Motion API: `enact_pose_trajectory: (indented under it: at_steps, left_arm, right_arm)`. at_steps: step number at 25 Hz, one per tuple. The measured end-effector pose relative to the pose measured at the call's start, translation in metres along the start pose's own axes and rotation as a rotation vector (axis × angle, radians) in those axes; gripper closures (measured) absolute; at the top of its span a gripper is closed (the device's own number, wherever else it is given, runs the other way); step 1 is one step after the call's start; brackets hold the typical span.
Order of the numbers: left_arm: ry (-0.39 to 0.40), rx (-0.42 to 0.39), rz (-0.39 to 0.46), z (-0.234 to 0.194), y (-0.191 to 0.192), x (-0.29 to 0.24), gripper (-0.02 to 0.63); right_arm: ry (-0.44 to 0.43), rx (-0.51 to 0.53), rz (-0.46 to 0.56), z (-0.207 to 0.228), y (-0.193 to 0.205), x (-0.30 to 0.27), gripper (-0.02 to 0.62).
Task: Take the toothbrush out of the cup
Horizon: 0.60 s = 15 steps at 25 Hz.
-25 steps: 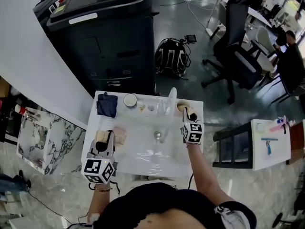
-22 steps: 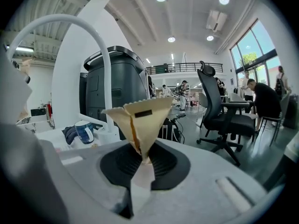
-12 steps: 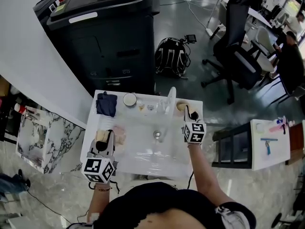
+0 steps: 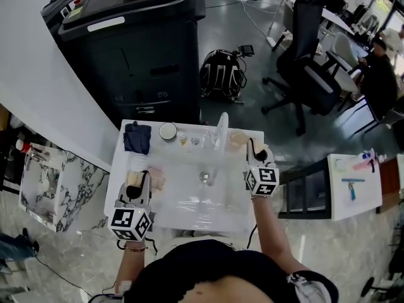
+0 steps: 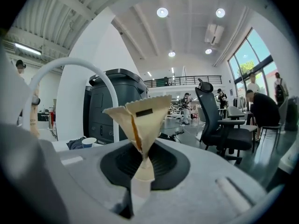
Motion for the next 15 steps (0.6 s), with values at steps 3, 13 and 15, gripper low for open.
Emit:
enact_pose_trajectory:
  at_steps: [3,13,15]
  left_arm:
    - [0.004,-0.004,0.004,0.001,0.001,0.0,0.6]
    - [0.019,-0.012,0.008,0.006,0.008,0.004,0.601]
    - [0.02,-0.016,0.007,0.006,0.01,0.006,0.601]
  right_arm:
    - [0.002,-0.005,0.027,0.003,-0.01,0.018,0.561]
    - [0.053,-0.001,0.089,0.01,-0.032,0.091,0.561]
    - [0.059,0.011,0.09,0.008,-0.031,0.104,0.561]
Point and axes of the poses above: the fingertips, and each gripper's own axes: x backward along the fingers, z to its right, y out of its underside, the point moved 9 cm from there along x, backward along the fingers, and after that the axes turned 10 degrees about y, right-handed, at the moved point
